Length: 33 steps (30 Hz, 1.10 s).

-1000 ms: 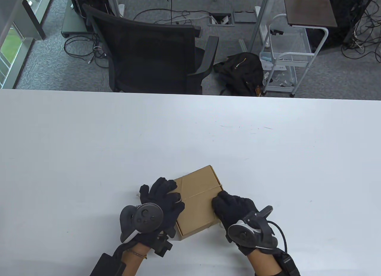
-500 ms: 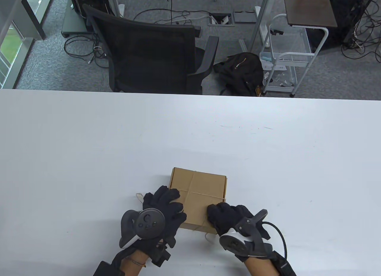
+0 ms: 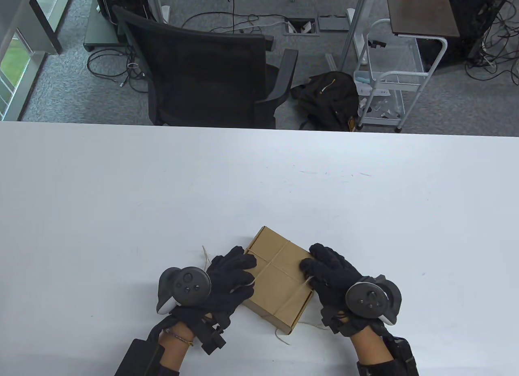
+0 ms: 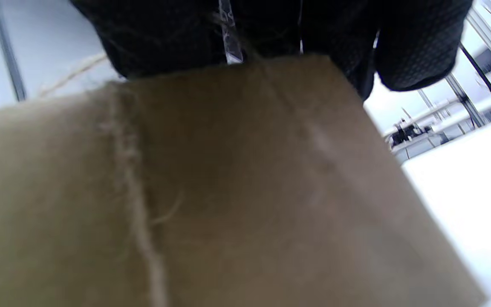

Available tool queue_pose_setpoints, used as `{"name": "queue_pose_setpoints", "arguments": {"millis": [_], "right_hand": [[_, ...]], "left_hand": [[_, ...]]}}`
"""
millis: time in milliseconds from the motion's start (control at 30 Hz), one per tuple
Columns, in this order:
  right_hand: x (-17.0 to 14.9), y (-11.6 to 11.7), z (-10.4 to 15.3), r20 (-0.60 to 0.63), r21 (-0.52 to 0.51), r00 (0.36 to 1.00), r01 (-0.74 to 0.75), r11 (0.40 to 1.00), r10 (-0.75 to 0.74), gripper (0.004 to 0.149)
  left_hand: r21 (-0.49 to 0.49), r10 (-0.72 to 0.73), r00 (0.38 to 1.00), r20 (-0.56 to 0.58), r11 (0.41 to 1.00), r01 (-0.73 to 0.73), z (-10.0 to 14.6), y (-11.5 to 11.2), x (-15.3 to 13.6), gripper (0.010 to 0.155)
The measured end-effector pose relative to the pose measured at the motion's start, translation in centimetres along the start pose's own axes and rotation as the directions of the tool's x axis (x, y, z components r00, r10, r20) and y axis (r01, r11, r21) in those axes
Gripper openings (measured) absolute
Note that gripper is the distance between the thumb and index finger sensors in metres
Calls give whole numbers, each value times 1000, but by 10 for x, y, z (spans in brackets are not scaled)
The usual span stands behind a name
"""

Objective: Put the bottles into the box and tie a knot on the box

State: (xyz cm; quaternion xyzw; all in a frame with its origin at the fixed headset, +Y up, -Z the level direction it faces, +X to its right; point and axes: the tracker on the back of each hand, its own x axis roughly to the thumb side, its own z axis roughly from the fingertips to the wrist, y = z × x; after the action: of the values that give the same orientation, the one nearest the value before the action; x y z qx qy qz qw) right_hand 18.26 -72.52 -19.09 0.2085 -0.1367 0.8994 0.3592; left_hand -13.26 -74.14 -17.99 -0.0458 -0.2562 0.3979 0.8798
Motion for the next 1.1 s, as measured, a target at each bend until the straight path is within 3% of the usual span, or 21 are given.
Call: {"name": "queue_pose_setpoints", "arguments": {"millis": [67,100,167,333,500,633,767,800,833,900,967,1000,1067,1100], "right_hand": [[3,-1,0,-7,-4,1000,-25,1000,25,39],[9,-3,0,20,9,985,-170,985,169,39],[13,-4,1,6,35,975,-223,974,223,40],[18,-7,4,-44,69,980,-193,979,196,40],[17,-8,10,-126,117,988,-76,990,91,39],[5,-5,13,-211,140,970,154,978,-123,36],[-19,-1,17,-382,85,811,509,857,-443,37],[-27,-1,18,-417,67,723,628,775,-550,37],[-30,-1,19,-425,50,678,679,733,-599,37],[-39,1,20,-462,-19,520,804,594,-719,39],[-49,-3,19,-461,-44,453,847,530,-763,42],[-51,-4,19,-456,-54,455,844,534,-765,43],[-60,-18,19,-429,-200,552,714,671,-715,49],[-59,-24,19,-444,-223,660,573,788,-606,51]], "left_hand": [[20,-42,999,4,999,41,0,1,3,44],[51,-73,997,-3,996,73,2,3,7,45],[102,-101,995,9,990,99,4,5,10,46],[157,-174,984,-21,972,175,13,11,13,46],[216,-205,974,-98,951,222,22,16,12,46],[161,-142,984,-107,974,158,20,13,9,46],[162,-143,984,-107,974,159,17,11,5,45],[156,-139,984,-113,975,156,17,12,5,45],[150,-142,983,-115,976,158,16,13,5,45],[146,-144,983,-110,976,159,16,13,4,45],[145,-113,988,-109,981,128,15,14,2,45],[144,-111,988,-110,981,126,15,14,1,45],[142,-88,990,-114,984,104,14,15,-1,45],[143,-80,990,-115,985,96,14,15,-2,45]]}}
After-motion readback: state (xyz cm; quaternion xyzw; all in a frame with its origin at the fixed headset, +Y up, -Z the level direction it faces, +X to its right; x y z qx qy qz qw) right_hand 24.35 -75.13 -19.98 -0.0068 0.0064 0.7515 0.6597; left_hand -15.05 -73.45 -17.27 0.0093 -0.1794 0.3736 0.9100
